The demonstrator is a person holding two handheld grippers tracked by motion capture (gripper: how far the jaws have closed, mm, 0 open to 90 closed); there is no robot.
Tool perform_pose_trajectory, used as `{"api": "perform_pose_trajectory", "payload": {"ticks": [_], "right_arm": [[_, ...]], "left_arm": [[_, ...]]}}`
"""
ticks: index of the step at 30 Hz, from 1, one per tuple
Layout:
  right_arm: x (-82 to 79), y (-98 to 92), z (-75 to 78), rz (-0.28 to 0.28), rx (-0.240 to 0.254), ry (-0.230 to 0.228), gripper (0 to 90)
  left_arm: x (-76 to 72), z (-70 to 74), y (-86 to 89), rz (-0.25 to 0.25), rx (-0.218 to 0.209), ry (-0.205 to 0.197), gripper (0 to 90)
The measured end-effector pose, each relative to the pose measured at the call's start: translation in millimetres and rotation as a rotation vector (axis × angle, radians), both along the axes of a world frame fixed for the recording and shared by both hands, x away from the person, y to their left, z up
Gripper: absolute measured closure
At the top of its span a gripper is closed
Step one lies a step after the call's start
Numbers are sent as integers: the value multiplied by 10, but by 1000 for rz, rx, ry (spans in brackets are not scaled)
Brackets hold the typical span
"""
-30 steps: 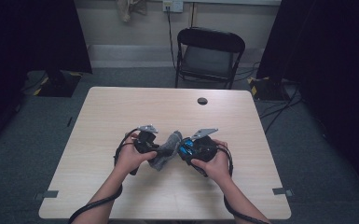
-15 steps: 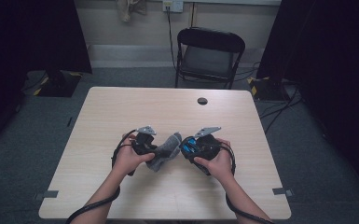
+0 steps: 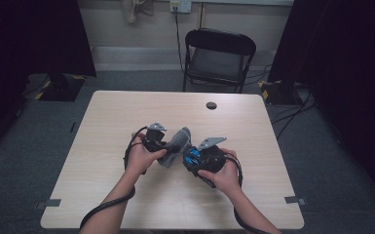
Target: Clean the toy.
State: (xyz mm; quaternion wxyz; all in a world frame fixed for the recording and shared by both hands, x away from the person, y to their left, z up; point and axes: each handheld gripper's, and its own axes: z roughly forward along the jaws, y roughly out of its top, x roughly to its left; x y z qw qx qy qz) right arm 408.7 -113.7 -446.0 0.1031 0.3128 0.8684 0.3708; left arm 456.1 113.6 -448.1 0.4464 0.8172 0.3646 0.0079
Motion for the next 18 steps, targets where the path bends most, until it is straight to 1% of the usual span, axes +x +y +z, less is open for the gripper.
{"api": "perform_pose_trajectory", "payload": {"ticks": [2, 3, 5, 9, 13, 18], "right_arm": [[-9, 17, 7, 4, 0, -3, 260], [-9, 20, 8, 4, 4, -1, 260], [-2, 18, 8, 1, 4, -5, 260], [9, 1, 9, 2, 4, -6, 260], [6, 7, 19, 2, -1, -7, 260], [11, 17, 15, 9, -5, -7, 260]], "left_arm": [[-10, -16, -51, -18, -9, 0, 716], [-19, -21, -77, -29, -20, 4, 716], [-36, -18, -106, -52, -14, -8, 716], [-52, -2, -115, -62, -15, -16, 718], [-64, 10, -106, -73, -6, -22, 718], [-88, -1, -75, -76, -12, -21, 719]]}}
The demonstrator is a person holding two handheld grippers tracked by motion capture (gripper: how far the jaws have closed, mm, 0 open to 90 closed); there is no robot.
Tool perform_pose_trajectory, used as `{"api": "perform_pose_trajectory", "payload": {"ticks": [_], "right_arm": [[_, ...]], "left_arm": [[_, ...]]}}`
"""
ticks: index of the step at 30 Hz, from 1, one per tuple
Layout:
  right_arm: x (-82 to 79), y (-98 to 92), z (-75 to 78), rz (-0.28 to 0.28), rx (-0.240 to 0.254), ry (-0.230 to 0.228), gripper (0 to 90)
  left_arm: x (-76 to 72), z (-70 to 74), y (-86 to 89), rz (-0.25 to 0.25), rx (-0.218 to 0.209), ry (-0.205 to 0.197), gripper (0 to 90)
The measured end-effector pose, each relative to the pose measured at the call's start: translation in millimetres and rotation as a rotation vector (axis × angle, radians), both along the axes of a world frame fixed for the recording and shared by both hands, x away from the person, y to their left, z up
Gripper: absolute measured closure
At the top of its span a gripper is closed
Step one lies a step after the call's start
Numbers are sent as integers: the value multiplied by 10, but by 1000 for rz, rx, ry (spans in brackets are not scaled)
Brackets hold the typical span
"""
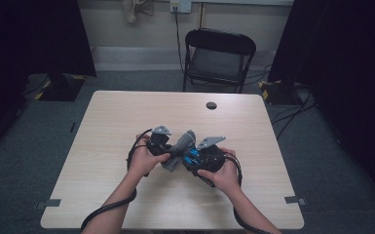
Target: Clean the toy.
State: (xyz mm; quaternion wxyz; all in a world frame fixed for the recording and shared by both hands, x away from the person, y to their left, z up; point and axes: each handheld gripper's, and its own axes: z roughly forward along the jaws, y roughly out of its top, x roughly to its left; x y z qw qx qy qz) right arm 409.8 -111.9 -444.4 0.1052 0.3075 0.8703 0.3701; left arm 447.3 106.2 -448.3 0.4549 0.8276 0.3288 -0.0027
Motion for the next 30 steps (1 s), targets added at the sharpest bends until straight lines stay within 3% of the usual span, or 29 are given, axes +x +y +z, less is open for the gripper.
{"api": "perform_pose_trajectory", "payload": {"ticks": [30], "right_arm": [[113, -130, -21, -53, -38, 21, 260]], "left_arm": [[-159, -6, 38, -74, 26, -31, 718]]}}
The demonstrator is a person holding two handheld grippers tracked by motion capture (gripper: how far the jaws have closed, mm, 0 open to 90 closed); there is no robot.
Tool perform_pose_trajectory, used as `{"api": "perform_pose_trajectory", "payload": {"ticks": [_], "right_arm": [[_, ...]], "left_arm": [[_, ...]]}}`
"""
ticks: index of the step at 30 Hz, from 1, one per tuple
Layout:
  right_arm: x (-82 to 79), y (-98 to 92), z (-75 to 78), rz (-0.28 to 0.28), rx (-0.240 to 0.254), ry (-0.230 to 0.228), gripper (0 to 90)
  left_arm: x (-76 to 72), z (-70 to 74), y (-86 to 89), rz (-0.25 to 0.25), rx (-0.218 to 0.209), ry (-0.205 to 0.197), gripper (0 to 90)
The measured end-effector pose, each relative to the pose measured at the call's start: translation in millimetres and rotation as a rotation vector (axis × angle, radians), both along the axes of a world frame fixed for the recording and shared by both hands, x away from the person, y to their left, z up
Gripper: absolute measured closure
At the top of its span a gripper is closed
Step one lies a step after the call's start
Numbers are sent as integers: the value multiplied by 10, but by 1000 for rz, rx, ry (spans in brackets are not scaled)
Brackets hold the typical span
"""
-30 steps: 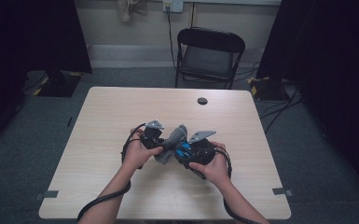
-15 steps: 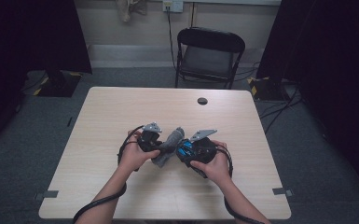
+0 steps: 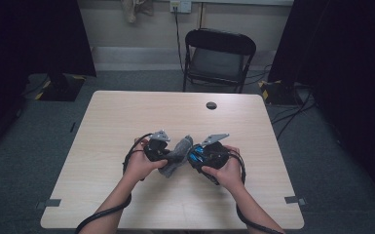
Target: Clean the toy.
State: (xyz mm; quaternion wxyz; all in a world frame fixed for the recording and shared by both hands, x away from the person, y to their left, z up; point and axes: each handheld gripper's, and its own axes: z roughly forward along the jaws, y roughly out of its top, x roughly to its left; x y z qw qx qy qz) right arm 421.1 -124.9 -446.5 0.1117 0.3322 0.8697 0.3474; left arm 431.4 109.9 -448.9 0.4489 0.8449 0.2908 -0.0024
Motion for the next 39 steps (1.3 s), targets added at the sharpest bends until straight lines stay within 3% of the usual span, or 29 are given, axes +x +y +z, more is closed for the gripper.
{"api": "perform_pose_trajectory", "payload": {"ticks": [8, 11, 16, 19, 23, 30, 39], "right_arm": [[46, -88, -3, -30, -1, 12, 260], [72, -156, 8, -50, 12, 14, 260], [79, -219, 73, -62, 31, 8, 260], [59, -198, 131, -52, 45, 0, 260], [38, -121, 204, -32, 58, -10, 260], [29, -44, 255, -21, 74, -13, 260], [92, -40, 265, -57, 80, -23, 260]], "left_arm": [[-80, 9, -24, -50, 11, -14, 718], [-112, 8, -10, -63, 42, -27, 716], [-42, -24, 105, 52, 107, -48, 716], [-2, -28, 104, 103, 120, -61, 716], [45, -45, 25, 123, 145, -77, 716], [101, -104, -117, 112, 162, -77, 717], [-2, -129, -329, 46, 124, -71, 717]]}}
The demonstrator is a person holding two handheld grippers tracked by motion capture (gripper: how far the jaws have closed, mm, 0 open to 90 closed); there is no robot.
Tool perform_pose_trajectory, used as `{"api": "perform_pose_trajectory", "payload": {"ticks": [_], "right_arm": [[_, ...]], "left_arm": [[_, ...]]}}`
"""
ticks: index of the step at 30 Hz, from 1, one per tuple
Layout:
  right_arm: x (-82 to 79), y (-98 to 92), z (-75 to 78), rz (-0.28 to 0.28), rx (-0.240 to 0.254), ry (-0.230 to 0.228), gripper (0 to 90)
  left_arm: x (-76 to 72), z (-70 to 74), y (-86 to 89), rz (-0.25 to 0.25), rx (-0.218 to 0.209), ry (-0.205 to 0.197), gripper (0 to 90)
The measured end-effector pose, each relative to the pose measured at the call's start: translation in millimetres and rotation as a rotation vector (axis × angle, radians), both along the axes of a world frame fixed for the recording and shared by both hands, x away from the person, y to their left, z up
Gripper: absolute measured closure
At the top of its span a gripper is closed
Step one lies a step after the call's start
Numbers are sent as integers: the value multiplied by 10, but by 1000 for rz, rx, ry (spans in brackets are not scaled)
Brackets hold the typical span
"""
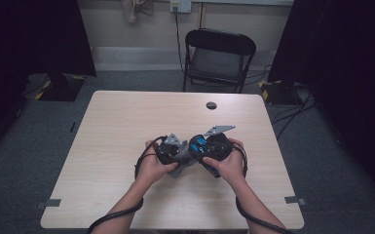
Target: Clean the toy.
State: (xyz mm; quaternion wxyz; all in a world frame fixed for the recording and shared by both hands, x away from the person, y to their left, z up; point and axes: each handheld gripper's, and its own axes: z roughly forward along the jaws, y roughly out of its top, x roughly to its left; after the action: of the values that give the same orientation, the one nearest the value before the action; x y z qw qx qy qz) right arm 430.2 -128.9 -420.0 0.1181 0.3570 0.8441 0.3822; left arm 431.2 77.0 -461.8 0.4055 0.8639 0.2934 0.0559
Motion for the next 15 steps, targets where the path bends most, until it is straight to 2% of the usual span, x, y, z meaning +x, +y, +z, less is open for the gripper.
{"api": "perform_pose_trajectory", "payload": {"ticks": [4, 11, 15], "right_arm": [[20, 21, -30, -19, 3, 5, 260], [46, 51, -45, -29, -2, 6, 260], [60, 73, -24, -34, -1, 2, 260]], "left_arm": [[-47, 17, -75, -19, -4, 2, 717], [-76, -4, -89, -22, -10, 18, 718], [-122, 4, -145, -49, -9, 24, 717]]}}
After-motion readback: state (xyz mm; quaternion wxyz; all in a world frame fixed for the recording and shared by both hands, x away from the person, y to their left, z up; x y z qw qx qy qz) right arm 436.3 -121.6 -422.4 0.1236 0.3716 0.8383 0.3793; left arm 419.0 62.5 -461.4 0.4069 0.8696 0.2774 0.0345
